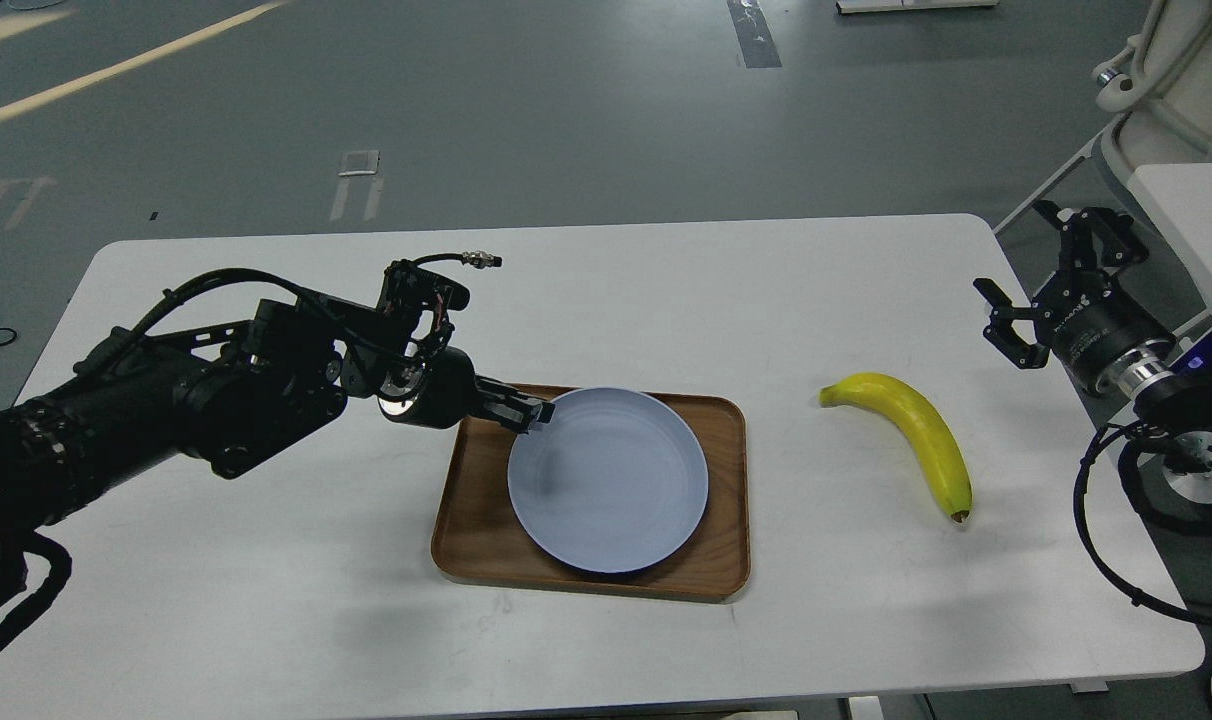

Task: Place banana on plate with both arms
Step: 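Release the plate and withdraw the left gripper to rest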

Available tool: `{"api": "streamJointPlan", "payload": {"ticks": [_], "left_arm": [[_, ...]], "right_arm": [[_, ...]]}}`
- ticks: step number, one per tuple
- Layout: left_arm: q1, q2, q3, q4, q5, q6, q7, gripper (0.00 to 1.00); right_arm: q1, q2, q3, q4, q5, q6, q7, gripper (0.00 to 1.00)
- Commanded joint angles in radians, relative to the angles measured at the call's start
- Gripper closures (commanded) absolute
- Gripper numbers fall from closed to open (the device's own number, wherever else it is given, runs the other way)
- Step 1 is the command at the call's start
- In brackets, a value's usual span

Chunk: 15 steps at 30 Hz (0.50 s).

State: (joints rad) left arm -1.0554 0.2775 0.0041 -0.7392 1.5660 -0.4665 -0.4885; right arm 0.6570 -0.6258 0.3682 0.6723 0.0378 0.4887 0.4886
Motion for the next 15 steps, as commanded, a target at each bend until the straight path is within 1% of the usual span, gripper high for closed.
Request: {"api": "streamJointPlan", "payload": {"ticks": [1, 5, 6, 9, 10, 11, 13, 15], "left_arm": [[-0.003, 0.002, -0.007, 0.0, -0.023, 0.002, 0.0, 0.0], [-0.018, 0.014, -0.016, -0.002, -0.082, 0.003, 0.0, 0.0], [-0.028, 0.022, -0.022, 0.0, -0.143, 0.005, 0.0, 0.0], [-0.041, 0.072, -0.062, 0.0, -0.387, 0.011, 0.0, 0.0], [-0.035, 0.09, -0.093, 0.0, -0.552, 0.012, 0.0, 0.0], [-0.029, 0.097, -0.108, 0.0, -0.637, 0.014, 0.0, 0.0], [0.001, 0.124, -0.141, -0.002, -0.959, 0.022, 0.0, 0.0], [0.026, 0.155, -0.151, -0.005, -1.091, 0.022, 0.0, 0.0]], "right_arm": [[-0.002, -0.002, 0.0, 0.0, 0.001, 0.0, 0.0, 0.0], [-0.002, -0.003, 0.0, 0.0, 0.001, 0.0, 0.0, 0.0], [0.0, -0.003, 0.0, 0.0, -0.001, 0.0, 0.0, 0.0], [0.001, -0.003, 0.0, 0.001, -0.001, 0.0, 0.0, 0.0], [0.001, -0.003, 0.0, 0.0, 0.001, 0.0, 0.0, 0.0], [0.001, -0.003, 0.0, 0.001, 0.001, 0.0, 0.0, 0.0], [0.0, -0.002, 0.0, 0.001, 0.001, 0.0, 0.0, 0.0], [0.0, -0.002, 0.0, 0.003, 0.001, 0.0, 0.0, 0.0]]}}
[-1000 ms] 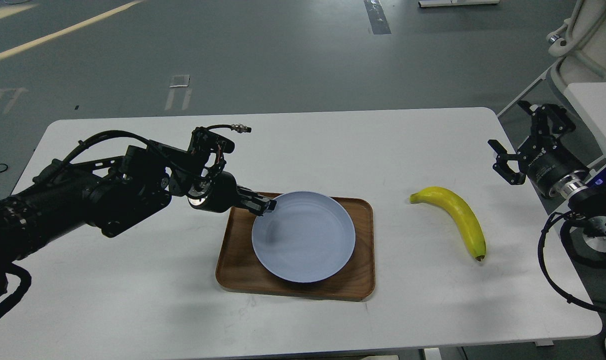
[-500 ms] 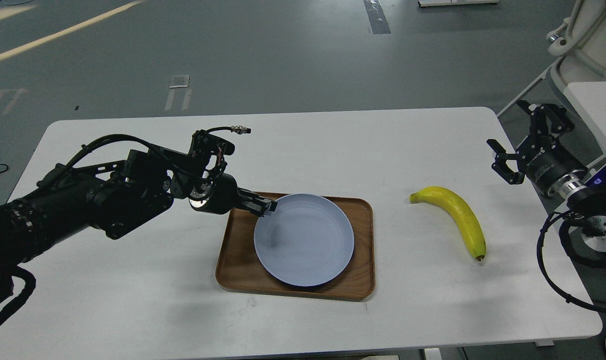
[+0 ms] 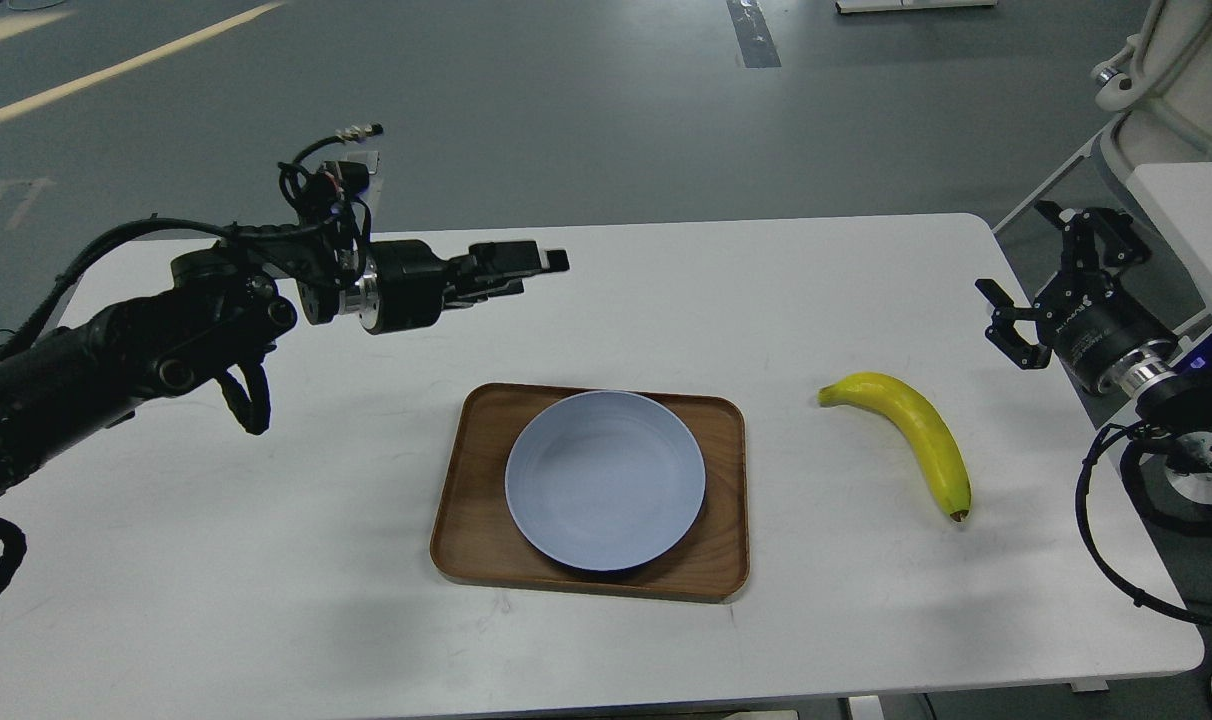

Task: Place banana on plate with both arms
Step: 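Release the plate and withdraw the left gripper to rest, then reach the right gripper to the yellow banana and grasp it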

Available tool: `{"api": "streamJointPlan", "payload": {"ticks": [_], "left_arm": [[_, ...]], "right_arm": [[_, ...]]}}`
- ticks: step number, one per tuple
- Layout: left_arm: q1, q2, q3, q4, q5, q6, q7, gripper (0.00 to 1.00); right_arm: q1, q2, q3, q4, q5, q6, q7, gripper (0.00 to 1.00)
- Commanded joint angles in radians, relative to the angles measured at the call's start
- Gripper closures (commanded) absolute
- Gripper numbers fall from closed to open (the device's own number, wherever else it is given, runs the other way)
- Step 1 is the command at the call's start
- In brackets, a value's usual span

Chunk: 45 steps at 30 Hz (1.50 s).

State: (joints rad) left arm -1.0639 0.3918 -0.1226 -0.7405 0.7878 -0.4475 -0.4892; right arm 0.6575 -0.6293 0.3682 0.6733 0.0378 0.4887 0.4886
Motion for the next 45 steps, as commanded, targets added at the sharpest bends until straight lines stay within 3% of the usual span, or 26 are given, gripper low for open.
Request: {"api": "streamJointPlan", "payload": {"ticks": [1, 6, 13, 21, 23, 26, 30, 32, 37, 45], "left_arm": [[0.054, 0.076, -0.046, -0.01, -0.431, 0.001, 0.0, 0.0], [0.185, 0.145, -0.196, -0.005, -0.634, -0.008, 0.0, 0.0], [0.372, 0.147, -0.388, 0.003, -0.642, -0.041, 0.0, 0.0], [0.392, 0.144, -0.388, 0.053, -0.641, -0.041, 0.0, 0.0], [0.392, 0.142, -0.387, 0.052, -0.633, -0.041, 0.0, 0.0], [0.391, 0.14, -0.382, 0.049, -0.627, -0.041, 0.0, 0.0], [0.389, 0.14, -0.381, 0.044, -0.627, -0.041, 0.0, 0.0], [0.389, 0.147, -0.38, 0.043, -0.627, -0.041, 0.0, 0.0], [0.391, 0.151, -0.377, 0.038, -0.615, -0.041, 0.0, 0.0], [0.394, 0.144, -0.377, 0.038, -0.607, -0.041, 0.0, 0.0]], "right_arm": [[-0.001, 0.002, 0.0, 0.002, 0.001, 0.0, 0.0, 0.0], [-0.001, 0.002, 0.0, 0.0, -0.001, 0.0, 0.0, 0.0], [-0.001, -0.009, -0.002, 0.005, -0.088, 0.0, 0.0, 0.0], [0.122, -0.147, -0.067, 0.065, -0.464, 0.0, 0.0, 0.0], [0.203, -0.176, -0.133, 0.086, -0.684, 0.0, 0.0, 0.0], [0.315, -0.185, -0.207, 0.109, -0.953, 0.0, 0.0, 0.0], [0.382, -0.178, -0.277, 0.123, -1.142, 0.0, 0.0, 0.0], [0.437, -0.158, -0.394, 0.123, -1.296, 0.0, 0.0, 0.0], [0.499, -0.092, -0.595, 0.118, -1.431, 0.0, 0.0, 0.0], [0.482, 0.008, -0.672, 0.069, -1.432, 0.0, 0.0, 0.0]]}}
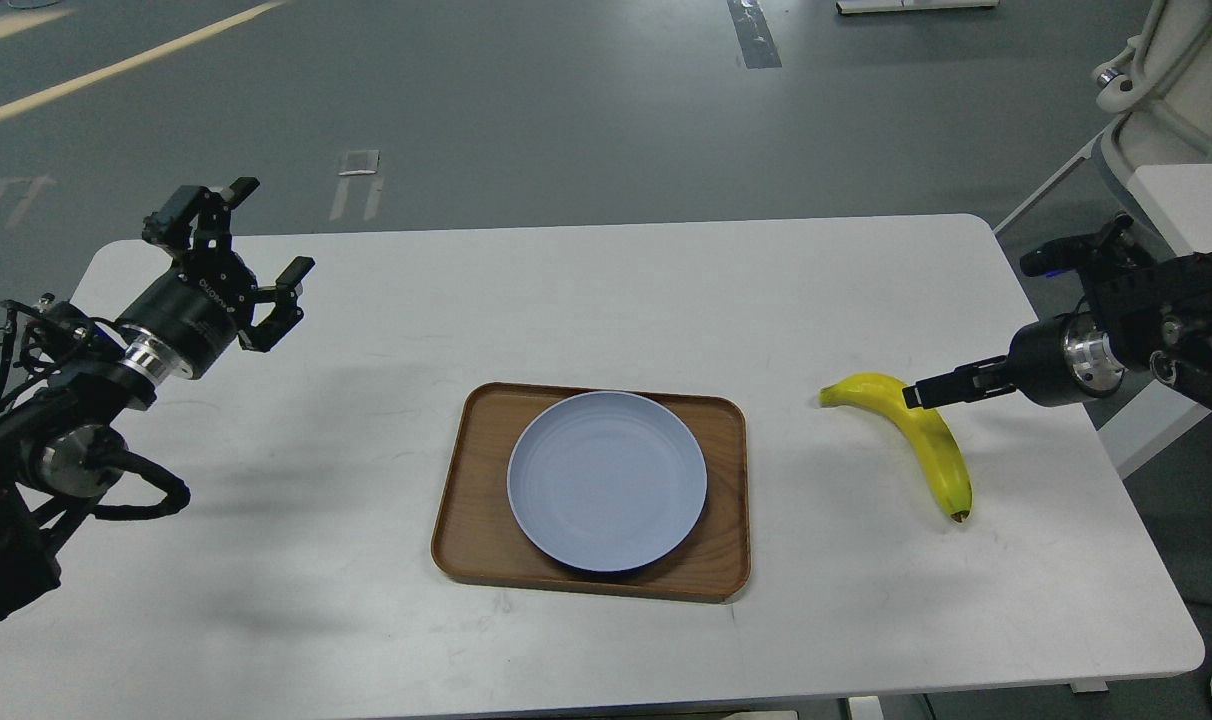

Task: Place banana on plate with both arms
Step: 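Reach the right gripper to the yellow banana and grasp it, then lift the banana with the right gripper and carry it over the plate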

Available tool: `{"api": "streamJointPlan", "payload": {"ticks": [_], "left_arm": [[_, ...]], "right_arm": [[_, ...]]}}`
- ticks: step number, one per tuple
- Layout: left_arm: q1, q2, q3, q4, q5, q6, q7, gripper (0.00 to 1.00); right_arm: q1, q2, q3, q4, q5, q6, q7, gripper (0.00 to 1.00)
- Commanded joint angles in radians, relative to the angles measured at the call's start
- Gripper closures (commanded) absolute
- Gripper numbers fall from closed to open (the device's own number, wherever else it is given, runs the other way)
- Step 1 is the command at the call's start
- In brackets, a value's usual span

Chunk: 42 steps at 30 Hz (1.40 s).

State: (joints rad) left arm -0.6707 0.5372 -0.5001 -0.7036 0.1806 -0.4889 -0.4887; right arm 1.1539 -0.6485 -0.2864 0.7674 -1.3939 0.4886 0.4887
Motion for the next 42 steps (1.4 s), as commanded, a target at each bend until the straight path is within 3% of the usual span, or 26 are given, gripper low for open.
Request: {"api": "streamJointPlan", "payload": {"ticks": [1, 5, 8, 11, 12, 14, 16, 18, 25, 32, 42], "left_arm": [[0.0, -0.002, 0.0, -0.001, 0.0, 0.0, 0.0, 0.0], [-0.001, -0.002, 0.0, -0.001, 0.0, 0.0, 0.0, 0.0], [-0.003, -0.002, 0.0, -0.001, 0.0, 0.0, 0.0, 0.0], [-0.003, 0.003, 0.0, -0.001, 0.0, 0.0, 0.0, 0.0], [-0.003, 0.004, 0.0, -0.001, 0.0, 0.0, 0.0, 0.0], [-0.001, 0.007, 0.0, -0.001, 0.0, 0.0, 0.0, 0.0], [-0.001, 0.007, 0.0, -0.001, 0.0, 0.0, 0.0, 0.0], [-0.001, 0.009, 0.0, -0.002, 0.0, 0.0, 0.0, 0.0], [-0.004, 0.01, 0.0, -0.004, 0.0, 0.0, 0.0, 0.0], [-0.004, 0.012, -0.002, -0.004, 0.0, 0.0, 0.0, 0.0], [-0.012, 0.004, -0.002, -0.004, 0.0, 0.0, 0.0, 0.0]], "right_arm": [[-0.017, 0.035, -0.023, -0.031, -0.001, 0.0, 0.0, 0.0], [-0.026, 0.059, -0.056, -0.053, -0.001, 0.0, 0.0, 0.01], [-0.034, 0.061, -0.06, -0.053, -0.001, 0.0, 0.0, 0.07], [-0.034, 0.059, -0.066, -0.051, -0.001, 0.0, 0.0, 0.32], [-0.036, 0.059, -0.066, -0.05, -0.001, 0.0, 0.0, 0.57], [-0.034, 0.059, -0.068, -0.05, -0.001, 0.0, 0.0, 0.88], [-0.034, 0.059, -0.066, -0.05, -0.001, 0.0, 0.0, 0.9], [-0.031, 0.055, -0.068, -0.042, -0.001, 0.0, 0.0, 1.0], [0.047, 0.036, -0.065, -0.027, 0.001, 0.0, 0.0, 1.0], [0.248, 0.035, -0.063, 0.116, 0.019, 0.0, 0.0, 1.0], [0.296, 0.312, -0.138, 0.102, 0.067, 0.0, 0.0, 1.0]]}}
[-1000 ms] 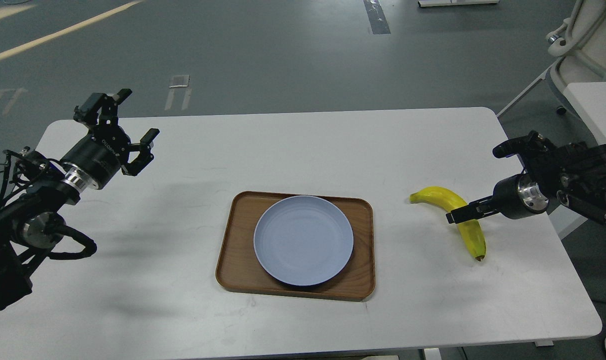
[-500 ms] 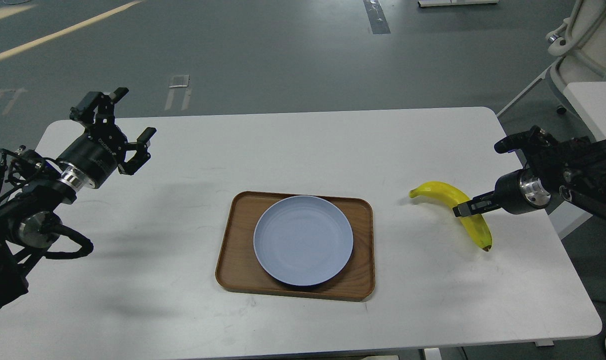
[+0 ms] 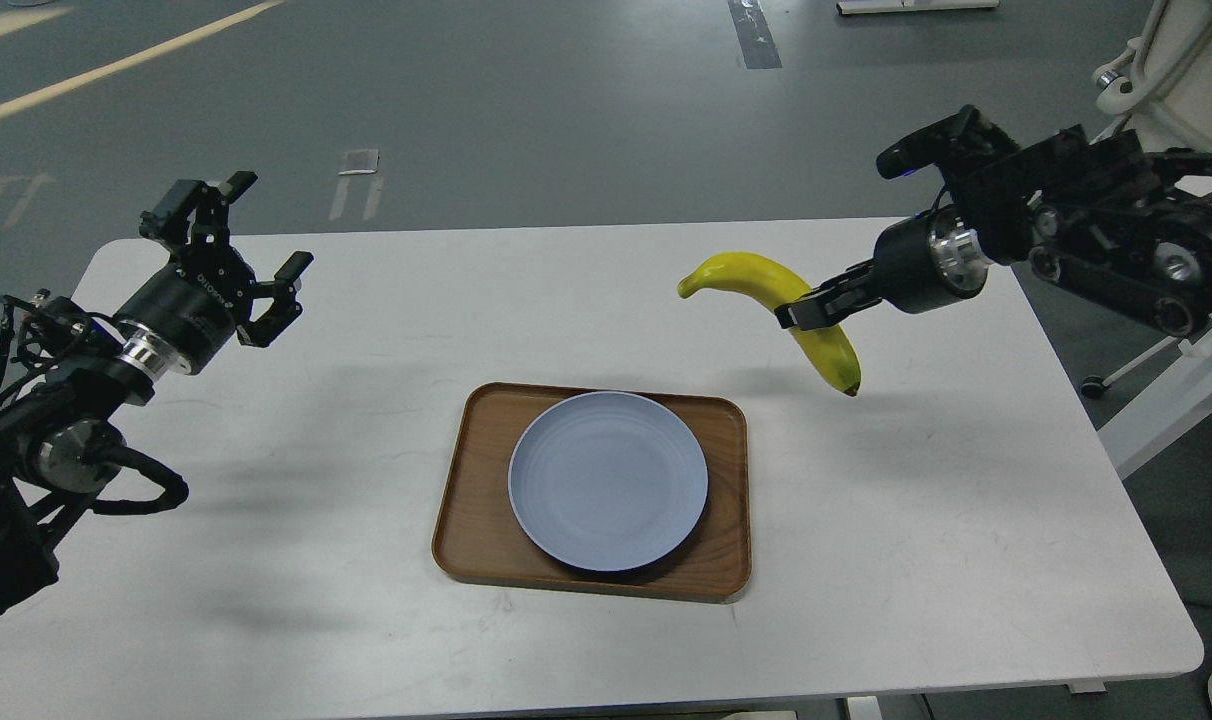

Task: Place banana on plate with both arms

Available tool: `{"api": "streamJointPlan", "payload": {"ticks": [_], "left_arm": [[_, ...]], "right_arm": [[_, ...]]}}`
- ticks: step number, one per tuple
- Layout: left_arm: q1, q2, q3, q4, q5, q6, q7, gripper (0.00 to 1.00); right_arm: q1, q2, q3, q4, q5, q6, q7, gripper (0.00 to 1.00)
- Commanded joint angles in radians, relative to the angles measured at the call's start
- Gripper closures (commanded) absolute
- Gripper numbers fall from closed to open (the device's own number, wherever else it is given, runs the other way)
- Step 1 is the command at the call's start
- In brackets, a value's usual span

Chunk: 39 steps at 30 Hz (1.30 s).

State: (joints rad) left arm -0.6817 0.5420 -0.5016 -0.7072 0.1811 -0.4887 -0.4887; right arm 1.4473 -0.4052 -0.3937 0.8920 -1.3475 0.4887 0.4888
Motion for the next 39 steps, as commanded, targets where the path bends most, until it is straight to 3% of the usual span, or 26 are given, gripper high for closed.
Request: {"api": "streamJointPlan", "payload": {"ticks": [1, 7, 16, 19, 21, 22, 23, 24, 25, 31, 39], "left_arm": [[-0.001, 0.001, 0.0, 0.0, 0.0, 0.0, 0.0, 0.0], [-0.002, 0.003, -0.002, 0.0, -0.002, 0.0, 0.0, 0.0], [-0.004, 0.004, 0.0, -0.015, 0.0, 0.0, 0.0, 0.0], [-0.004, 0.003, -0.002, -0.015, -0.002, 0.0, 0.0, 0.0], [-0.004, 0.003, -0.002, -0.015, 0.0, 0.0, 0.0, 0.0], [-0.006, 0.003, -0.002, -0.015, -0.002, 0.0, 0.0, 0.0], [-0.006, 0.004, -0.002, -0.015, -0.002, 0.0, 0.0, 0.0], [-0.006, 0.006, -0.002, -0.015, 0.0, 0.0, 0.0, 0.0], [-0.006, 0.006, -0.002, -0.015, -0.002, 0.0, 0.0, 0.0], [-0.006, 0.006, -0.003, -0.015, 0.0, 0.0, 0.0, 0.0], [-0.007, 0.003, -0.003, -0.015, -0.002, 0.0, 0.0, 0.0]], "right_arm": [[0.002, 0.104, -0.051, -0.036, 0.042, 0.0, 0.0, 1.0], [-0.007, 0.242, -0.128, -0.077, 0.096, 0.0, 0.0, 1.0], [-0.019, 0.307, -0.149, -0.093, 0.137, 0.0, 0.0, 0.98], [-0.028, 0.312, -0.149, -0.097, 0.139, 0.0, 0.0, 0.81], [-0.036, 0.312, -0.149, -0.099, 0.145, 0.0, 0.0, 0.6], [-0.038, 0.312, -0.149, -0.1, 0.148, 0.0, 0.0, 0.54], [-0.038, 0.31, -0.149, -0.1, 0.154, 0.0, 0.0, 0.33], [-0.038, 0.309, -0.149, -0.104, 0.16, 0.0, 0.0, 0.04], [-0.038, 0.307, -0.149, -0.104, 0.165, 0.0, 0.0, 0.0], [-0.019, 0.246, -0.077, -0.122, 0.28, 0.0, 0.0, 0.0], [-0.047, -0.012, 0.173, -0.163, 0.487, 0.0, 0.0, 0.0]]}}
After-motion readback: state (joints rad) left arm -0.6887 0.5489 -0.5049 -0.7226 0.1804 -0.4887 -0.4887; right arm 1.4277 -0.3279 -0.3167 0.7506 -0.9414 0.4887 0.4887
